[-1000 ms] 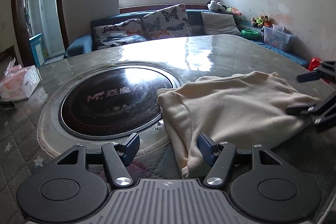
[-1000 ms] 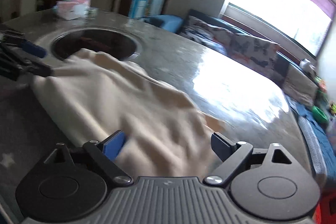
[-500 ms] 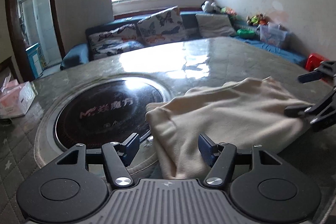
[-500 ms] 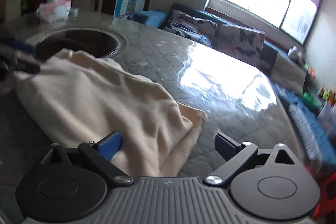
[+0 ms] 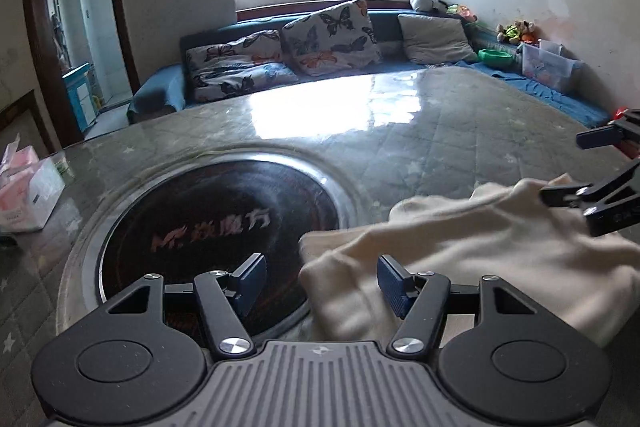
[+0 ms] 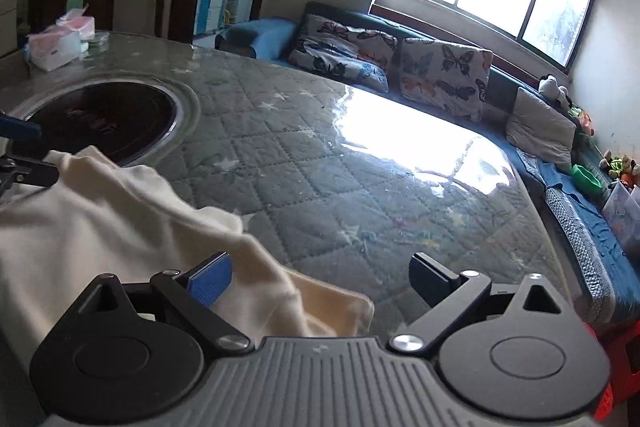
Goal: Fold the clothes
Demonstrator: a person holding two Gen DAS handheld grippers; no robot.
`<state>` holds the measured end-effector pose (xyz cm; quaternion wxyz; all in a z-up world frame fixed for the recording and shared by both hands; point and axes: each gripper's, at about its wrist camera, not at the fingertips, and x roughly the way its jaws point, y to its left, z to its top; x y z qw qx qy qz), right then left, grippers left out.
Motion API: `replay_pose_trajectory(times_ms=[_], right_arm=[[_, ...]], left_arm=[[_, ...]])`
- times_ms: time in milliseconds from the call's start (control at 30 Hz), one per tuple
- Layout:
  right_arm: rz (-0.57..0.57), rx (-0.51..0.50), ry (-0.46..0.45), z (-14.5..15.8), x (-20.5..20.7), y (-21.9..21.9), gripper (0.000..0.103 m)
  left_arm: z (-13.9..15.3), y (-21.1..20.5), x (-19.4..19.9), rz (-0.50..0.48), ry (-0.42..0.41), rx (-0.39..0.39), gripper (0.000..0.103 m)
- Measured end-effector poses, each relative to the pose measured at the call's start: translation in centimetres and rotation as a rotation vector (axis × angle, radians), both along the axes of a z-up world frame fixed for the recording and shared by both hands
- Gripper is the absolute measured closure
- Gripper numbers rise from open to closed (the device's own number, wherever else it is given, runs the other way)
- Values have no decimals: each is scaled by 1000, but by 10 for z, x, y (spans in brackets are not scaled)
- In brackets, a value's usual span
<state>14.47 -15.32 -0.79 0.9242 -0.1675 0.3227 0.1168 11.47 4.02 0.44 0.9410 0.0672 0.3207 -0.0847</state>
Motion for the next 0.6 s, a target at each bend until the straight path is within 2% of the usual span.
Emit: replay_pose_trajectory(times_ms=[167, 300, 433, 600], right_arm=[[-11, -42, 33, -12, 14, 4, 6], [-8, -39, 7, -7, 10, 6, 6], [7, -34, -15, 3, 5, 8, 6], [110, 5, -48, 22, -19, 21, 8]], left_arm=[[-5, -14, 18, -20, 24, 15, 38], [-16, -17, 33, -13, 65, 20, 37], [-15, -13, 37, -3, 66, 8, 36], [-4, 0, 22, 23, 40, -14, 37]])
